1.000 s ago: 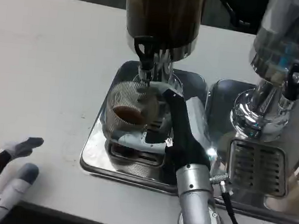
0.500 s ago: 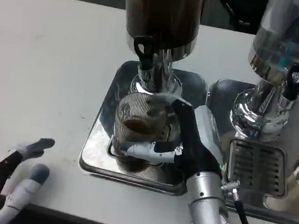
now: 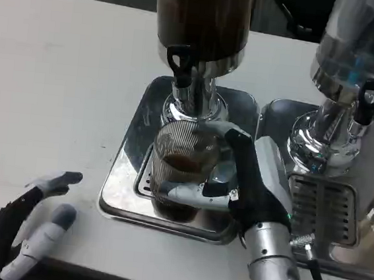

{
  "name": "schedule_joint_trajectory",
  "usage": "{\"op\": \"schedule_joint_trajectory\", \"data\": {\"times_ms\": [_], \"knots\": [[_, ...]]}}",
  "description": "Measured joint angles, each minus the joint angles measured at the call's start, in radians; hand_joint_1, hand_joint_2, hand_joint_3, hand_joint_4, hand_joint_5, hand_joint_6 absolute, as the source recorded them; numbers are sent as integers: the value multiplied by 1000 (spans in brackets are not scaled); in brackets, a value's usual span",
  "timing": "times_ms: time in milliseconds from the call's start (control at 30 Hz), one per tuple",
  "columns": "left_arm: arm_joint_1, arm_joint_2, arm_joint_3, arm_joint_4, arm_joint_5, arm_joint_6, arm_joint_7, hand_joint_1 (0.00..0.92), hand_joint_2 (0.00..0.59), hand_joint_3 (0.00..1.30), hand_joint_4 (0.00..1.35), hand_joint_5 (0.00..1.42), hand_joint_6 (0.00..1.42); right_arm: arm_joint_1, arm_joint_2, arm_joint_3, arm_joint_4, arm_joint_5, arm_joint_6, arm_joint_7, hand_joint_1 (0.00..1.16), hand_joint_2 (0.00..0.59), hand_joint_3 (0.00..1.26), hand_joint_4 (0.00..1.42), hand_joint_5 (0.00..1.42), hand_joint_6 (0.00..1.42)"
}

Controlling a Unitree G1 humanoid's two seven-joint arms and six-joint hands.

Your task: Grasp the cup under the faucet to collect the drink, then remove the cup.

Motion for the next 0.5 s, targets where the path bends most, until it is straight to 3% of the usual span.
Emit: {"op": "schedule_joint_trajectory", "data": {"times_ms": [300, 500], "knots": [[2, 9, -1, -27, 75, -5, 32, 0, 147, 276, 120, 199, 24, 41, -17, -1, -101, -41, 47, 43, 952, 133, 766, 837, 965, 1341], [26, 33, 0, -111, 168, 27, 62, 0, 138, 164, 0, 103, 0, 55, -31, -6, -147, -59, 72, 66, 937, 160, 781, 855, 979, 1357]]}}
